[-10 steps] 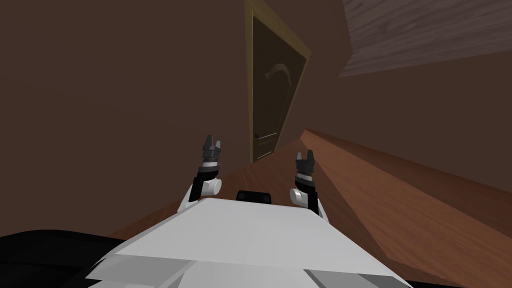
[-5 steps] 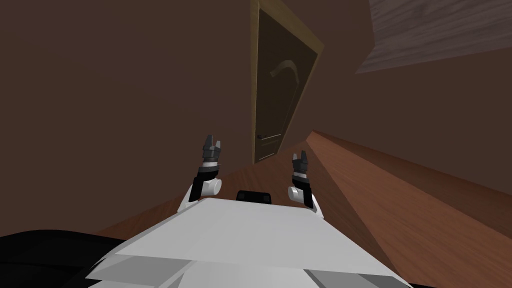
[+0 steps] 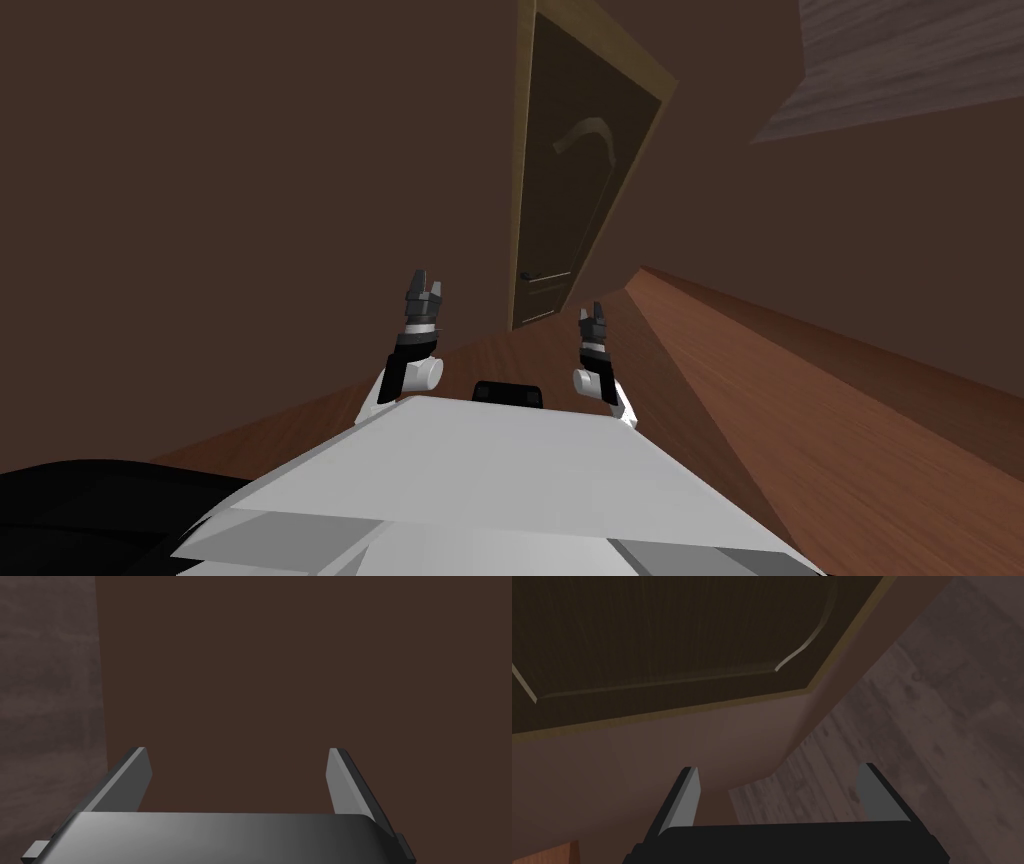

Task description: Pull the door open

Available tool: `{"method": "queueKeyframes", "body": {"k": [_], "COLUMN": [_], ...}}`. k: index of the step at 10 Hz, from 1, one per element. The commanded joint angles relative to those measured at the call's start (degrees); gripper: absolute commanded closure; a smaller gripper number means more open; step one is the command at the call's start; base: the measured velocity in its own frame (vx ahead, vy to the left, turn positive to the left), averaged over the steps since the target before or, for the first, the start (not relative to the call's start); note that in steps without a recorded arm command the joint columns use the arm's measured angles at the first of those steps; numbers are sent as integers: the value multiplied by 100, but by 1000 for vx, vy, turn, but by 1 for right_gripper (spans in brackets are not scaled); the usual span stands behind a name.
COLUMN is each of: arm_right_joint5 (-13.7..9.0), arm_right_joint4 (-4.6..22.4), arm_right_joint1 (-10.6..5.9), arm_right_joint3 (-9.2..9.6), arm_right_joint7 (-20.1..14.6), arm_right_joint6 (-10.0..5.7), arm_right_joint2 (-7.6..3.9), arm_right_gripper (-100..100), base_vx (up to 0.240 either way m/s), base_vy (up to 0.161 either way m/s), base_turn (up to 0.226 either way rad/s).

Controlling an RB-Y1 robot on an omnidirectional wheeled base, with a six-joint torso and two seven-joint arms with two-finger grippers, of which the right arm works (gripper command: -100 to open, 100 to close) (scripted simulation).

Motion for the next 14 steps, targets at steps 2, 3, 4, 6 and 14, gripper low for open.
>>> {"method": "queueKeyframes", "body": {"k": [2,3,4,6,14], "arm_right_joint5": [17,26,26,34,76], "arm_right_joint4": [417,568,690,947,2240], "arm_right_joint1": [-178,-304,-304,-432,-1080], "arm_right_joint3": [12,13,13,14,19], "arm_right_joint7": [-36,-58,-58,-81,-198], "arm_right_joint6": [-21,-37,-37,-53,-132], "arm_right_joint2": [-39,-71,-71,-103,-260], "arm_right_gripper": [-100,-100,-100,-100,-100], "base_vx": [49,66,51,41,45], "base_vy": [-52,-50,-46,-42,-53], "base_turn": [111,246,70,85,133]}}
